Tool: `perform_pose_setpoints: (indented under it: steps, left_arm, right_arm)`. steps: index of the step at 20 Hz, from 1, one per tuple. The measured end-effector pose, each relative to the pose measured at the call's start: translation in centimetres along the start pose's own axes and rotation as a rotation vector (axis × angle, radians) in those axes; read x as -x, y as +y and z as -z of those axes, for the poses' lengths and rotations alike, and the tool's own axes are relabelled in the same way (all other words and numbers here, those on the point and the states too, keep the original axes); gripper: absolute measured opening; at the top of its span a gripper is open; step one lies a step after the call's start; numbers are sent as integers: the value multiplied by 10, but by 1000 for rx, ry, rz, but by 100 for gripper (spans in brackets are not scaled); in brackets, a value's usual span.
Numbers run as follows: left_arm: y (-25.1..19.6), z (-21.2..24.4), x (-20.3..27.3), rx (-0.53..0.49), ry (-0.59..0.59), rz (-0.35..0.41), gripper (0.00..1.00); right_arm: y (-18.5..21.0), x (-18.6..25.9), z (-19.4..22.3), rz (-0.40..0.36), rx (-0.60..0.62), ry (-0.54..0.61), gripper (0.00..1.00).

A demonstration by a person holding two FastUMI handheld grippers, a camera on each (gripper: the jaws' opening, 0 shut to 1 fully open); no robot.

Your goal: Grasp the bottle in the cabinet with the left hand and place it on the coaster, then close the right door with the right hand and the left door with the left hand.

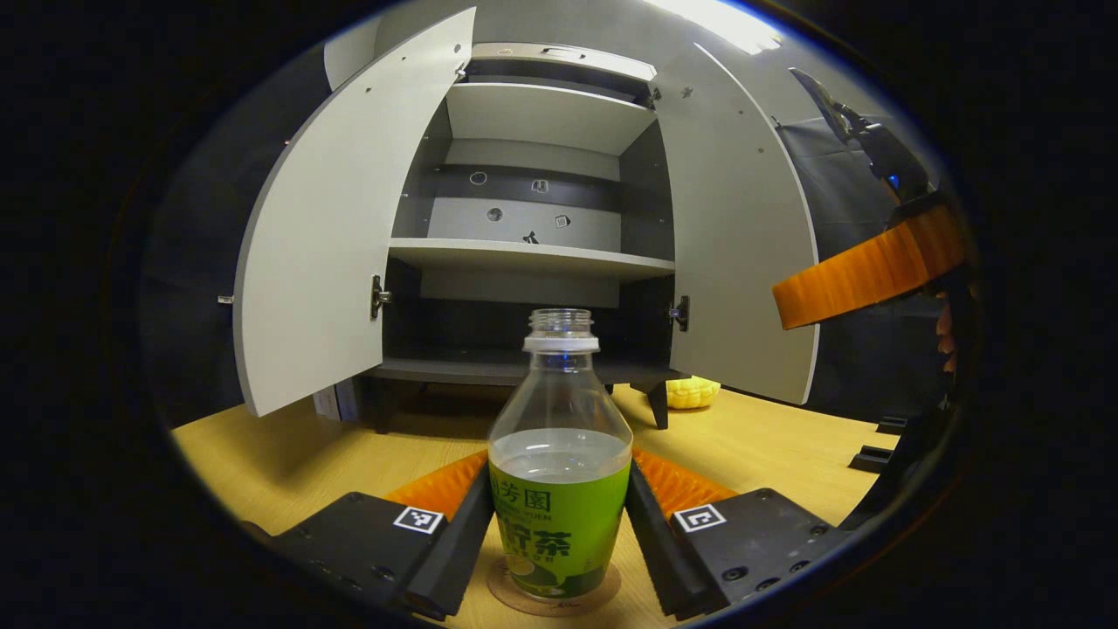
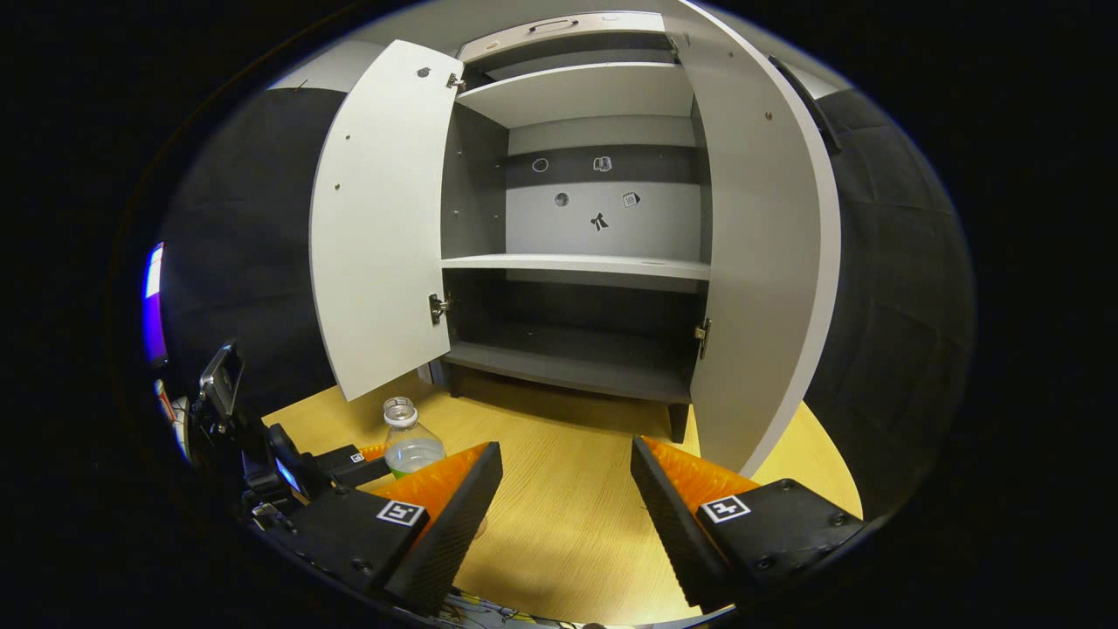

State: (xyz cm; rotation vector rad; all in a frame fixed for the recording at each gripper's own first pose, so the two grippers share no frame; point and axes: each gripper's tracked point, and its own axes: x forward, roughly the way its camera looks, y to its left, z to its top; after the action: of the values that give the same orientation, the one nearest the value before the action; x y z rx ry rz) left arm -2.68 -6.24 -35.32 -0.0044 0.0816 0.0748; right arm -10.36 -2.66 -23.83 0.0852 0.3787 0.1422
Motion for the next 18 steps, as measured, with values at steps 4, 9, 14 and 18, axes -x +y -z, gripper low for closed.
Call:
perform_pose_setpoints:
  steps: [4,9,14,18]
  left_arm:
    - [-10,3,0,5,9,37,85]
    - [-10,1,-2,-7,5,34,95]
    - [-5,-13,-2,21,-13,28,95]
    - [-6,-42,-5,4,-24,36,95]
  right_arm:
    - [-3,2,-1,11,-1,-5,98]
    - [-2,4,-2,7,-2,-5,98]
    - [-3,7,-4,9,-5,-4,98]
    - [-4,11,-17,14,-7,-24,98]
